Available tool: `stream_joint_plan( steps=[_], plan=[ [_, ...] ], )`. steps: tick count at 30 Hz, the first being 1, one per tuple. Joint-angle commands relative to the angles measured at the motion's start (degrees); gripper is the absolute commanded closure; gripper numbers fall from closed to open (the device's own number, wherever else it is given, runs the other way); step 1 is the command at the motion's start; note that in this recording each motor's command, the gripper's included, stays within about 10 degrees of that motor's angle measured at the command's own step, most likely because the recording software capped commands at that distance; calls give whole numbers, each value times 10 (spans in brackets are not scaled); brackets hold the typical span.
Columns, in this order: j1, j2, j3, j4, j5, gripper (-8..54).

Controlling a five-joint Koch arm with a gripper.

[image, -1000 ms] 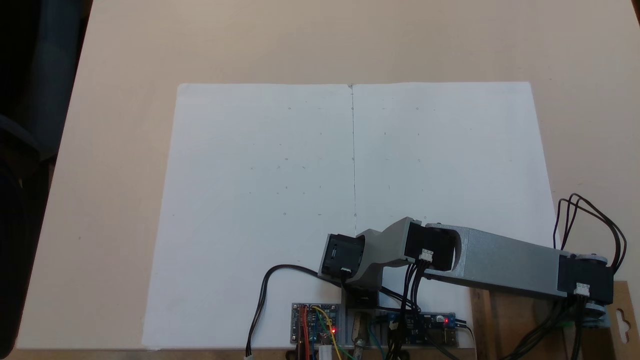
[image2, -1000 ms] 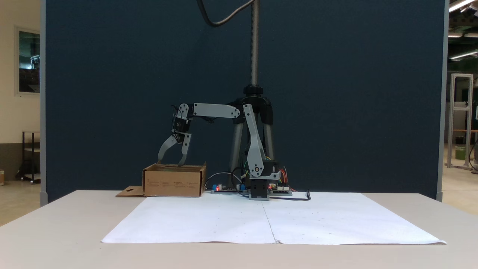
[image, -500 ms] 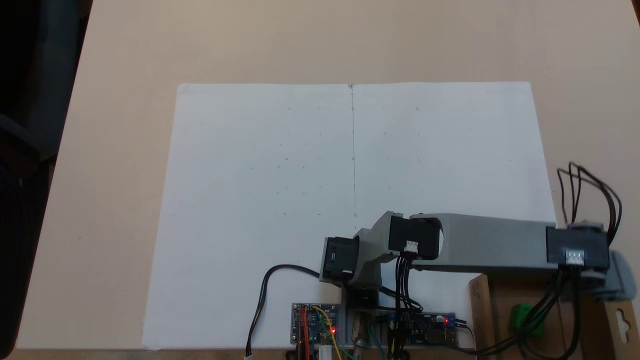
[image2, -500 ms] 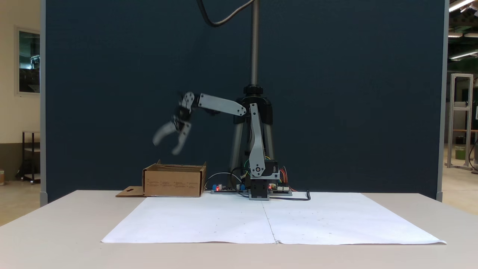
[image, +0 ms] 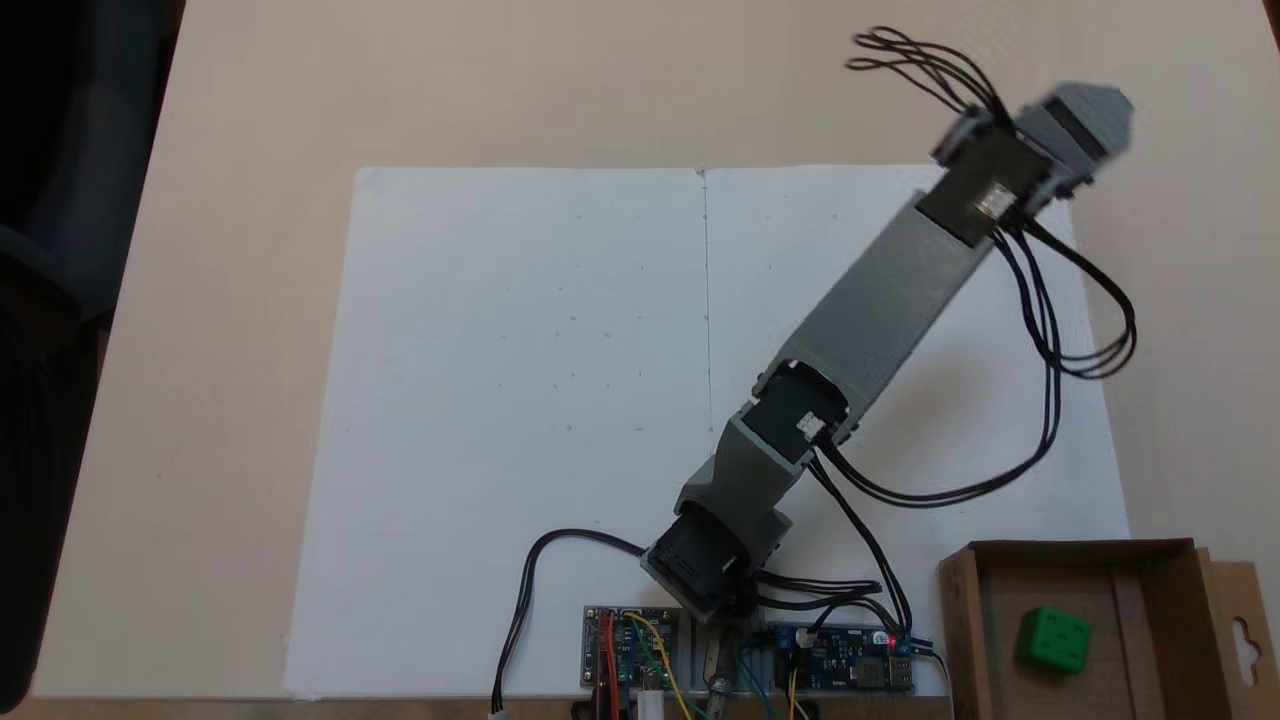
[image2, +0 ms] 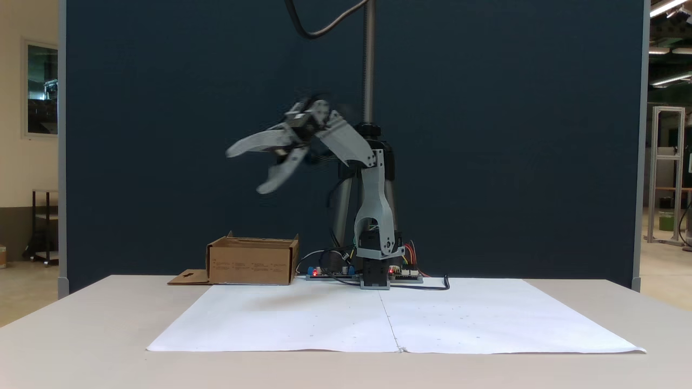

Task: Grasp a green dice and put it in the bin.

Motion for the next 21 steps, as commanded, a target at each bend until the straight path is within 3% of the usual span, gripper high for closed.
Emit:
stream_joint_plan(
  steps=[1, 4, 9, 21],
  plan=[
    [-59, 38, -11, -37, 30, 19],
    [-131, 37, 6, -51, 29, 18],
    [-231, 85, 200, -173, 13, 21],
    [-378, 329, 731, -446, -97, 24]
  ],
)
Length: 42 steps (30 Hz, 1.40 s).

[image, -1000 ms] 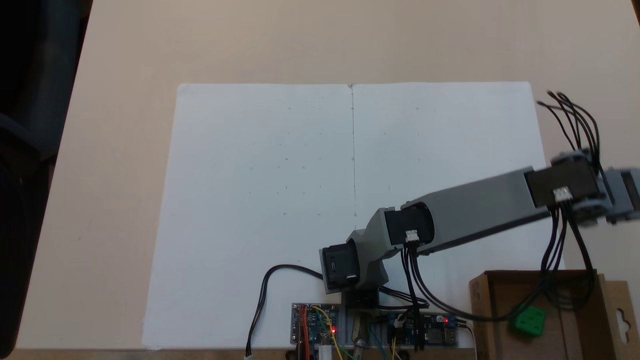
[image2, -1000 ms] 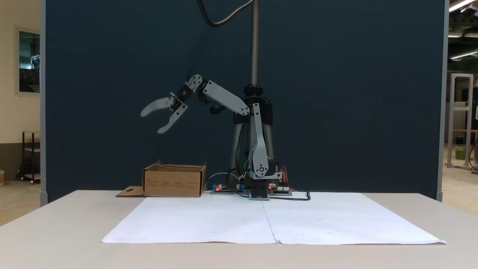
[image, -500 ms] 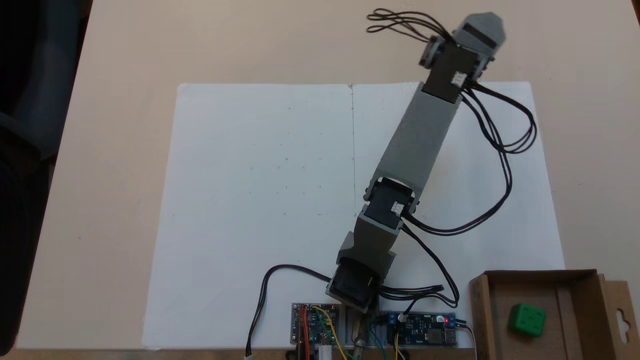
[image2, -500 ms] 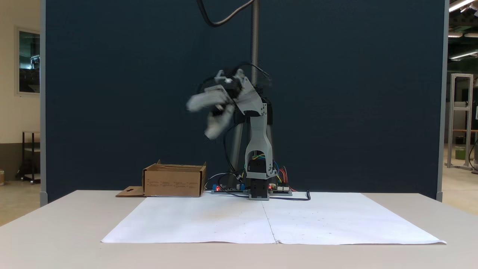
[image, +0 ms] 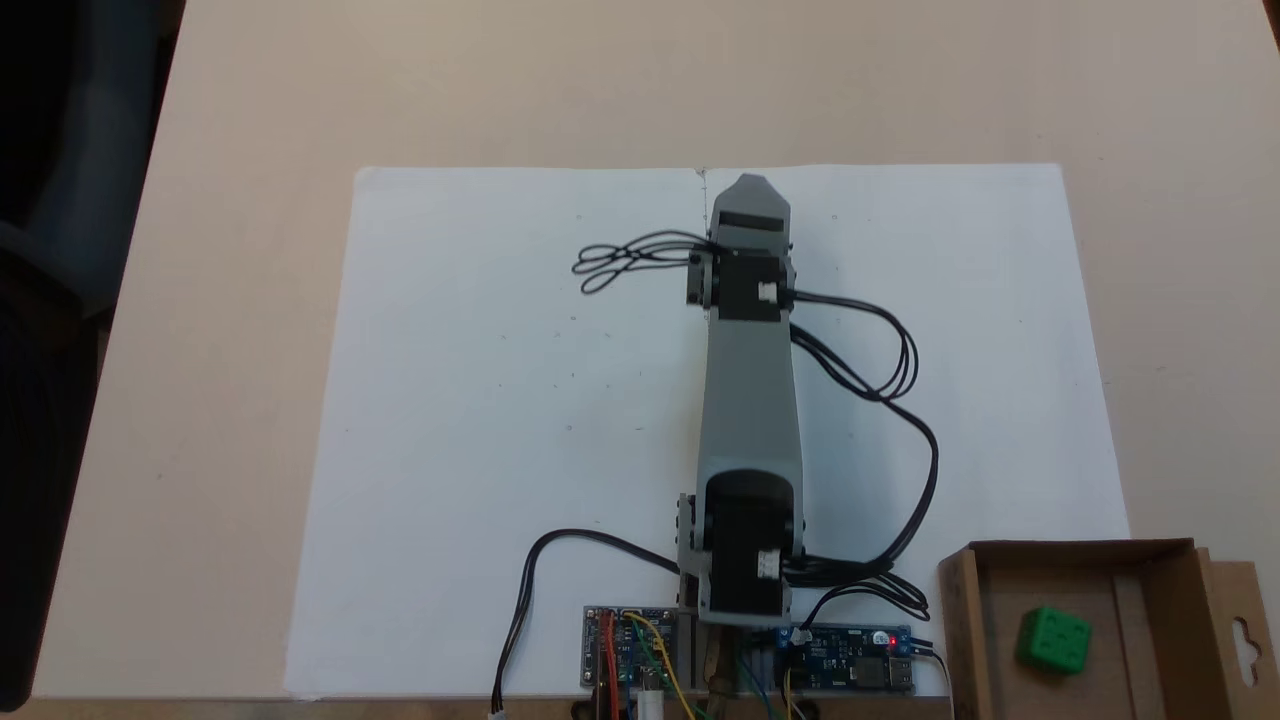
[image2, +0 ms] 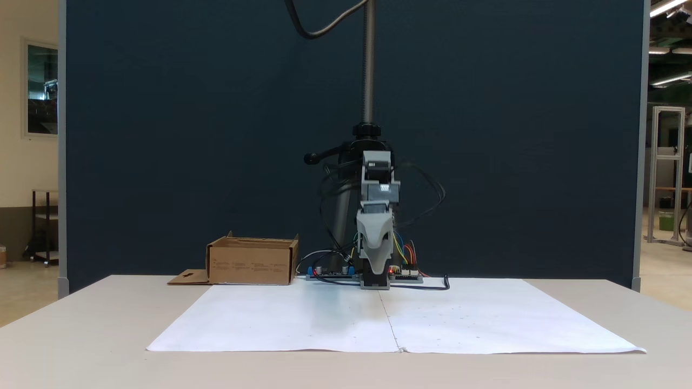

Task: Grasp a green dice and put it in the bin.

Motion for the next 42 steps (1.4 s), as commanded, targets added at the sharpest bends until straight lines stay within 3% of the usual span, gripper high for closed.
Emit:
stream_joint_plan(
  steps=[1, 21, 42],
  plan=[
    [0, 64, 27, -95, -35, 24],
    [-18, 265, 563, -553, -81, 36],
    [-14, 266, 563, -795, -81, 10]
  ],
)
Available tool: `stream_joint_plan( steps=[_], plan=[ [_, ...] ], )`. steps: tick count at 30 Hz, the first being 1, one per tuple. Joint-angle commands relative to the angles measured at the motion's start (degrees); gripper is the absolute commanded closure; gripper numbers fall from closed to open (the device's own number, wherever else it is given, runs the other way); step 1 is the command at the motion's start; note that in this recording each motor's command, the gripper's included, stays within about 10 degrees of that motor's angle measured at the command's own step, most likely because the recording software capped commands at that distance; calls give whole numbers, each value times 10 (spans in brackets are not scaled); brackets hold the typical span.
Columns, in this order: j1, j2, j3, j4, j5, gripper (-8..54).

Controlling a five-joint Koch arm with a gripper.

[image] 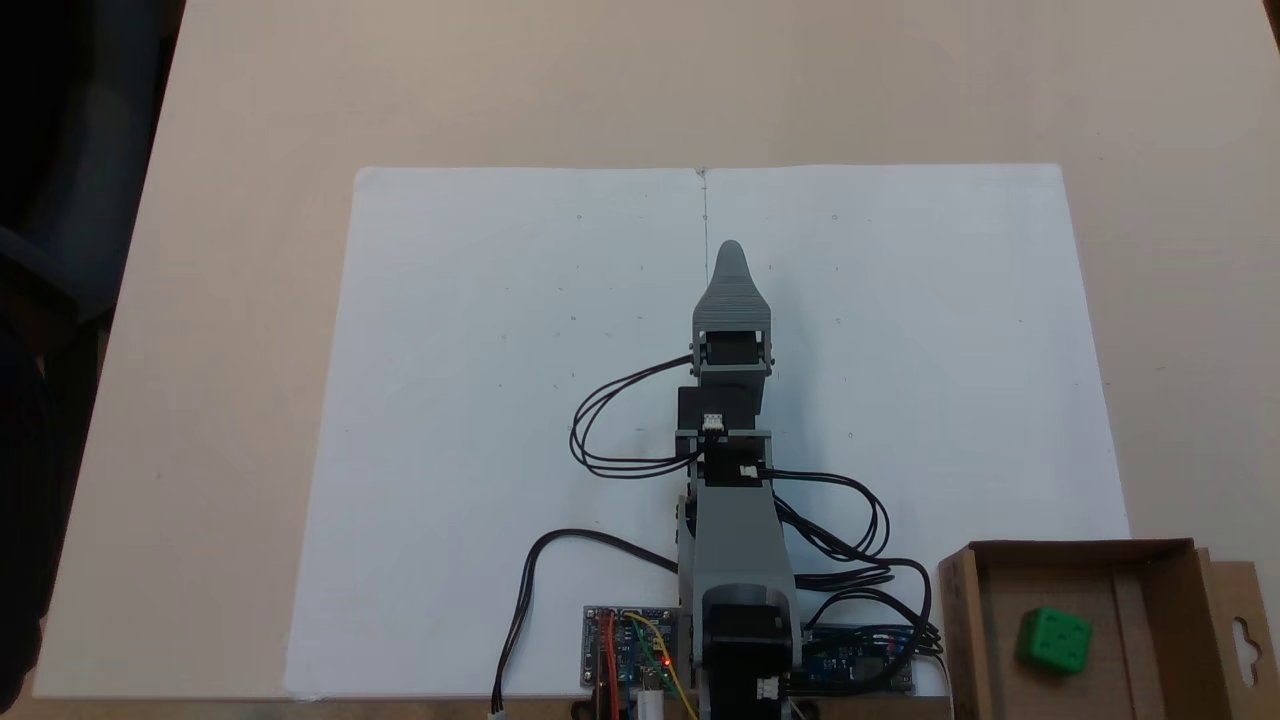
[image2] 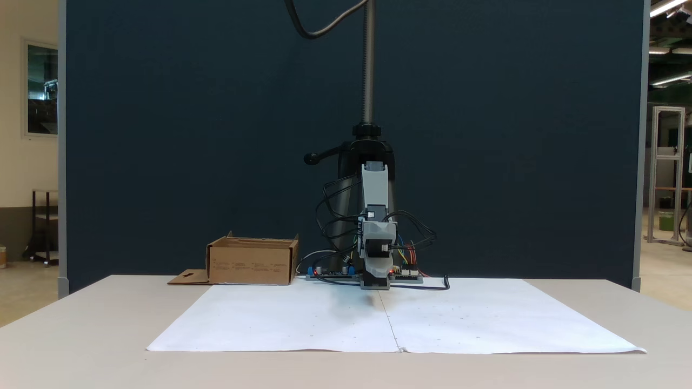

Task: Grasp a green dice and put it in the bin.

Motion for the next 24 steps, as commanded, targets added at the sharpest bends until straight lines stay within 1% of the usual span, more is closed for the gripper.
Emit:
stream_joint_plan(
  steps=[1, 16, 24],
  plan=[
    [8, 68, 42, -97, -37, 7],
    [7, 66, 42, -248, -37, 4],
    [7, 66, 42, -292, -37, 4]
  ],
)
